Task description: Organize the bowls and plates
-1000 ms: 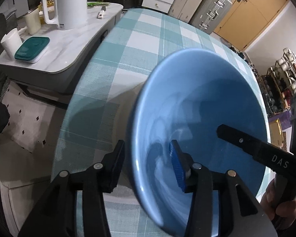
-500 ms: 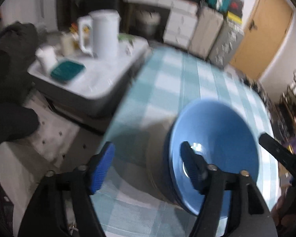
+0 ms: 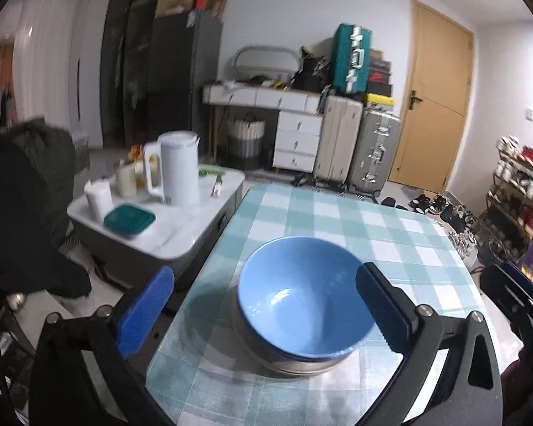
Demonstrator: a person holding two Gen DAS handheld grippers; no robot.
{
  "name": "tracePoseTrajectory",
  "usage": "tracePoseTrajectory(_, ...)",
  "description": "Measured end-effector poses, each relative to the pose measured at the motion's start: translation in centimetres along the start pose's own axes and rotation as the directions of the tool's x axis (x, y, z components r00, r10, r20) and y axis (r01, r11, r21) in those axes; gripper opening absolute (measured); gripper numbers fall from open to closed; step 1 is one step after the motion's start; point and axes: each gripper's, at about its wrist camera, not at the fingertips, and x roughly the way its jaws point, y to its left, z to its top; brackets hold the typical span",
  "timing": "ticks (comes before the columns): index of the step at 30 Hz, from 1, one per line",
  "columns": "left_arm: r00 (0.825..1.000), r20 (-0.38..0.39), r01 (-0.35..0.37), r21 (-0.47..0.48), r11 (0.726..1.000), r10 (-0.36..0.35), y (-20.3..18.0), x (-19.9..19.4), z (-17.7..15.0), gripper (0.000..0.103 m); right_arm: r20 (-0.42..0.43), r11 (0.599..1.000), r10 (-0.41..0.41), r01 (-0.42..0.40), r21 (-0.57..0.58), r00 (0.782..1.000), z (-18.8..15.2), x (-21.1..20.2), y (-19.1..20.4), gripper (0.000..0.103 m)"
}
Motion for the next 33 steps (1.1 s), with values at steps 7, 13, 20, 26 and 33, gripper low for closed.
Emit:
tracePoseTrajectory(7,0.998,0.066,-0.022,0.122,0.992,0.014,-3.5,-3.8,-2.0,0.103,0.087,0.999,-0.050,0.050,0.005,0.995,-2.8,-6.2,-1.2,0.102)
tracePoseTrajectory(13,0.999,0.048,0.018,0.162,0.987,-0.026,-5.3,-5.3,-3.7,0.103,0.114,0.994,-0.105,0.108,-0.021,0.988,-5.3,-9.0,-1.8,0.102)
tracePoseTrajectory(20,0.998,0.018,0.058,0.187,0.981,-0.062,-7.2,-5.6,-4.5,0.103,0.111,0.993,-0.122,0.120,0.019,0.986,-6.8,-10.7,-3.1,0.102)
tracePoseTrajectory(26,0.996,-0.017,0.088,0.245,0.966,-0.086,-9.1,-5.7,-5.8,0.103,0.111,0.991,-0.131,0.127,0.044,0.985,-7.1,-11.5,-3.7,0.102)
tracePoseTrajectory(33,0.986,-0.074,0.162,0.273,0.948,-0.148,-10.9,-5.6,-6.5,0.103,0.104,0.989,-0.139,0.133,0.063,0.985,-7.1,-11.3,-4.2,0.102)
